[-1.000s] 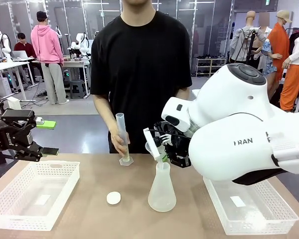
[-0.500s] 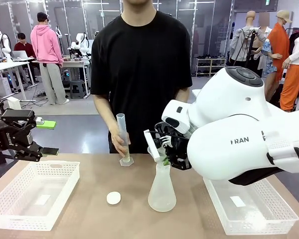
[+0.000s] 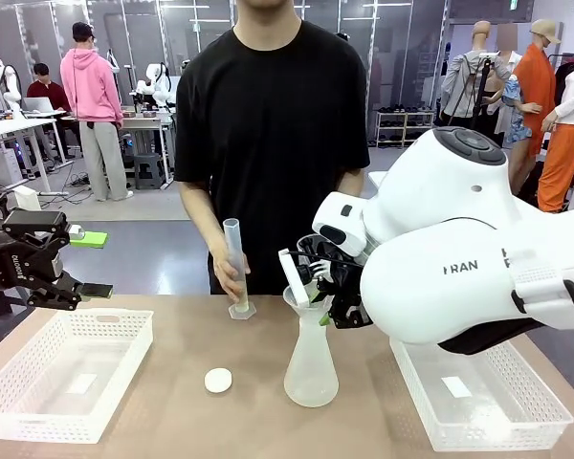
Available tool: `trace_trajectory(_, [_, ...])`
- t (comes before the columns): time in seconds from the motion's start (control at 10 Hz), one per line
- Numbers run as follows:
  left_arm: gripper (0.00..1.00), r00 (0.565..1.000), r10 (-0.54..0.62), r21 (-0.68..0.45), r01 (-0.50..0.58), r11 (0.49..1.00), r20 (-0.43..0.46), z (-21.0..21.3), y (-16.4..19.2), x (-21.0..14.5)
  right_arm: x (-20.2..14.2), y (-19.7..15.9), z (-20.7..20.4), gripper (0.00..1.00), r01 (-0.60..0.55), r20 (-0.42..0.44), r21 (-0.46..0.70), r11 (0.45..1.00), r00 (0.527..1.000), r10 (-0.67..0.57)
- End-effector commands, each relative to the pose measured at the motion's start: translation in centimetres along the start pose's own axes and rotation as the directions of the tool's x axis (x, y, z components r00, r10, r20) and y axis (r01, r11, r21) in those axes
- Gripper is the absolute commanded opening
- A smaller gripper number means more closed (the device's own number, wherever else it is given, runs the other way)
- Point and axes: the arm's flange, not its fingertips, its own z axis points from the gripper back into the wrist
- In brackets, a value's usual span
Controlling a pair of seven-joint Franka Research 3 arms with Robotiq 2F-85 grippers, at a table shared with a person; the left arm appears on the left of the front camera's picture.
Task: Prepare the solutions needed for the experiment.
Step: Pick up the Plastic Funnel and insert it into the Big flask, then once the solution is in the Big flask , pick up the Plastic Funnel and place it back into the right Organizing basket.
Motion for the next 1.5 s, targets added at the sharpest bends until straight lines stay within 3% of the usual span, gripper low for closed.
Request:
trace_trajectory(0.0, [1.0,1.0,0.002,-0.026,-0.002,1.0,0.009,-0.2,-0.2,0.2,0.0,0.0,0.0,0.4,0.001,0.003,-0.008,1.0,1.0,-0.001])
trace_trajectory(0.8, [1.0,1.0,0.002,-0.026,-0.002,1.0,0.009,-0.2,-0.2,0.2,0.0,0.0,0.0,0.4,-0.001,0.0,0.0,1.0,1.0,0.001])
trace_trajectory(1.1, [1.0,1.0,0.002,-0.026,-0.002,1.0,0.009,-0.2,-0.2,0.2,0.7,0.7,5.9,0.4,-0.009,0.009,-0.101,0.995,1.0,0.009])
trace_trajectory(1.4, [1.0,1.0,0.002,-0.026,-0.002,1.0,0.009,-0.2,-0.2,0.2,-0.6,1.8,12.2,0.4,0.053,-0.078,-0.155,0.986,0.995,-0.066])
